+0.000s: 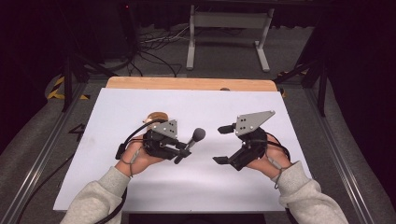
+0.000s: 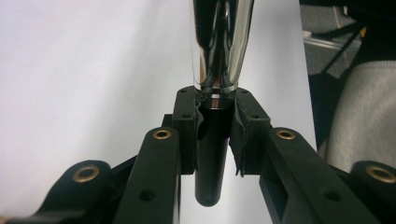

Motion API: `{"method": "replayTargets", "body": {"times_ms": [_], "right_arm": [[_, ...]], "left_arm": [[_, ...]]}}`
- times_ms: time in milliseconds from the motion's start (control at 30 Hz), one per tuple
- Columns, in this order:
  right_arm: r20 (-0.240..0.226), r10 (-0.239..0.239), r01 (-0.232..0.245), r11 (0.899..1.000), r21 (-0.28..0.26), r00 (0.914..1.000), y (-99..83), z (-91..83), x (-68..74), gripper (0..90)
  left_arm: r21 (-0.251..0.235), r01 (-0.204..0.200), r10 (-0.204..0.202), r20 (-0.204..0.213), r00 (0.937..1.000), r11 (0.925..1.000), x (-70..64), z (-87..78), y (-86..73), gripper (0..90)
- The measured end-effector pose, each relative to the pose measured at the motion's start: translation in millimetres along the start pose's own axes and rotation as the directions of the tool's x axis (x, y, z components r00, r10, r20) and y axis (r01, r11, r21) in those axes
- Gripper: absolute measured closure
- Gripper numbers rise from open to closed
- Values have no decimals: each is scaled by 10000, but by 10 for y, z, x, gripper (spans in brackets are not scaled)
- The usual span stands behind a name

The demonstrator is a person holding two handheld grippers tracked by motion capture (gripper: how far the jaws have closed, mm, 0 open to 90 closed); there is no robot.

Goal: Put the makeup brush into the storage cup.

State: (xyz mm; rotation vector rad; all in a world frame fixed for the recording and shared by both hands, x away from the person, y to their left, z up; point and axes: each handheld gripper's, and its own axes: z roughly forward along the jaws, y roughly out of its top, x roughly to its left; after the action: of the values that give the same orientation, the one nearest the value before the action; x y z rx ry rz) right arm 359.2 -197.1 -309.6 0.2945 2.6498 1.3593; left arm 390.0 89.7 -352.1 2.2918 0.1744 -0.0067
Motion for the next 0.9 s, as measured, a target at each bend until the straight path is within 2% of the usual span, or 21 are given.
{"method": "replayTargets", "body": {"times_ms": [133,267,367,467,567,633,700,900], "right_arm": [[370,176,-158,9988,-469,9992,-94,-47,2,53],[770,343,-272,9955,-905,9964,-197,-78,0,46],[1058,611,-480,9913,-1227,9925,-280,-96,-9,18],[1146,751,-581,9877,-1449,9906,-322,-109,-14,14],[1465,1021,-740,9797,-1861,9839,-410,-138,-17,8],[1580,1120,-784,9756,-2052,9811,-442,-151,-15,8],[1644,1211,-828,9714,-2225,9789,-477,-159,-15,6],[2005,1289,-788,9675,-2402,9712,-594,-164,14,5]], "left_arm": [[-532,193,-211,-317,9993,9984,30,-65,-22,743],[-1116,325,-392,-587,9975,9932,59,-129,-50,742],[-1357,472,-570,-688,9960,9896,83,-154,-75,743],[-1540,587,-710,-757,9946,9863,104,-171,-97,742],[-1831,733,-909,-897,9918,9804,132,-193,-128,742],[-1988,658,-896,-1130,9895,9778,151,-205,-152,742],[-2194,760,-1039,-1186,9875,9727,167,-215,-170,742],[-2761,942,-1400,-1514,9785,9565,212,-267,-213,742]]}}
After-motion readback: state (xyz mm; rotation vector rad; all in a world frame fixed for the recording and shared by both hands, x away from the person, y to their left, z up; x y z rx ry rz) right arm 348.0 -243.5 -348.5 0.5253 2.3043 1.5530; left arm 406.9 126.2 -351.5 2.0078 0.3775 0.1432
